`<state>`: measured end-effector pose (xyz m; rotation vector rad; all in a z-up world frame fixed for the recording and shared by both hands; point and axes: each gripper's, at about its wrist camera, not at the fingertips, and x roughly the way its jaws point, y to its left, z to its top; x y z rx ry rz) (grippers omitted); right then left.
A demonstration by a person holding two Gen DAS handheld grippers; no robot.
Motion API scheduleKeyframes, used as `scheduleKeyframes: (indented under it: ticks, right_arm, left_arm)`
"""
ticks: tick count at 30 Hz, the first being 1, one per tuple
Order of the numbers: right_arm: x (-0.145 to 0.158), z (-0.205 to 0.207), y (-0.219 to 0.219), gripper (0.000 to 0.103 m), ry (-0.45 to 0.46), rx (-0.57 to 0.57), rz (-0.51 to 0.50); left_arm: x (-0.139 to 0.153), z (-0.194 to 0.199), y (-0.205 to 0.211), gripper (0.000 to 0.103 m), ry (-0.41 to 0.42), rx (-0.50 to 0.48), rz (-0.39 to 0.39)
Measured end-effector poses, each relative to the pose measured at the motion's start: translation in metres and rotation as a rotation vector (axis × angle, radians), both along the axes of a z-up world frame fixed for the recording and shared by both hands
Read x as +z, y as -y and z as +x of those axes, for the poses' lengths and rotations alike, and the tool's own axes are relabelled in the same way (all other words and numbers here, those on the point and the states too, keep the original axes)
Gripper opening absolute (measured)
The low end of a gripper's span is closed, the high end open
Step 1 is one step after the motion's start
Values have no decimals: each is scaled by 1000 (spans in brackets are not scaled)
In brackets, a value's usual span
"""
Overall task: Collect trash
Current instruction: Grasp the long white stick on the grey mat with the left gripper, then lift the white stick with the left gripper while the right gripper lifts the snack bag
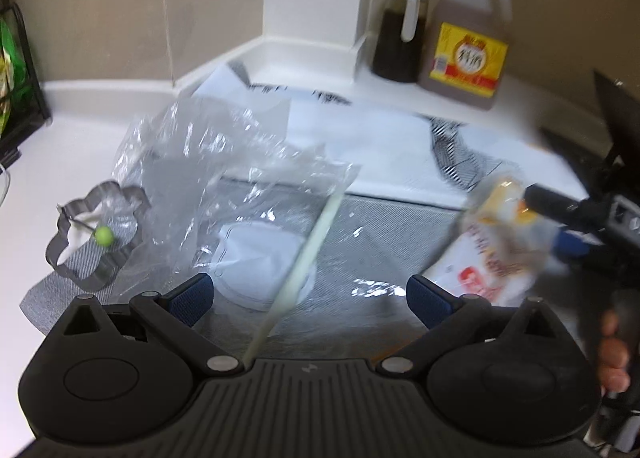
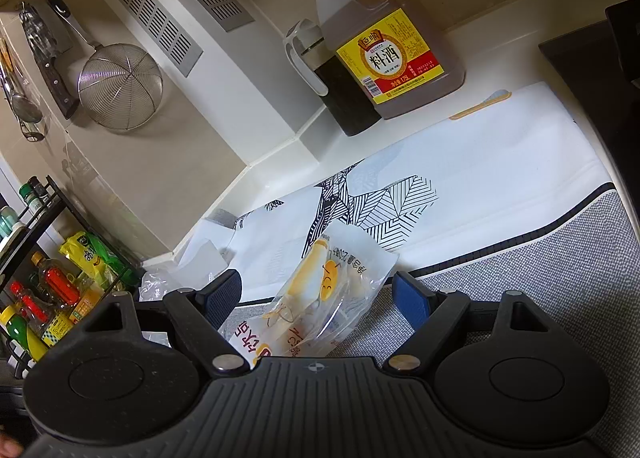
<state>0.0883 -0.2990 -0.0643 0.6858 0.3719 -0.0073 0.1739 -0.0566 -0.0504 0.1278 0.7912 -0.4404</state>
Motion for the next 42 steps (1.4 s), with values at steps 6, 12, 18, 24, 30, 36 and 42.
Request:
scheduleKeyframes:
  ticks: [6, 12, 18, 24, 30, 36, 42]
  right_arm:
    - [1, 2, -3, 87, -7, -2, -16]
    - [1, 4, -6, 91, -6, 3, -24]
    - [10, 20, -31, 100, -84, 21, -197]
    - [5, 11, -26, 34, -120, -17, -147]
    - [12, -9, -24, 32, -82, -42, -136]
    - [31, -26, -29, 30, -23, -70, -205]
    - [44, -39, -35, 29, 16, -95, -256]
  left_arm:
    - [-9, -1, 4, 103, 12, -13, 29]
    - [-9, -2, 5, 99, 13, -22, 14]
    - [-5, -10, 8, 72, 8, -65, 0]
    - [-4, -13, 9, 12, 15, -62, 29]
    - [1, -20, 2, 12, 42, -49, 14]
    - [11, -33, -2, 12, 75, -47, 1]
    - [22, -47, -8, 11, 99, -44, -27]
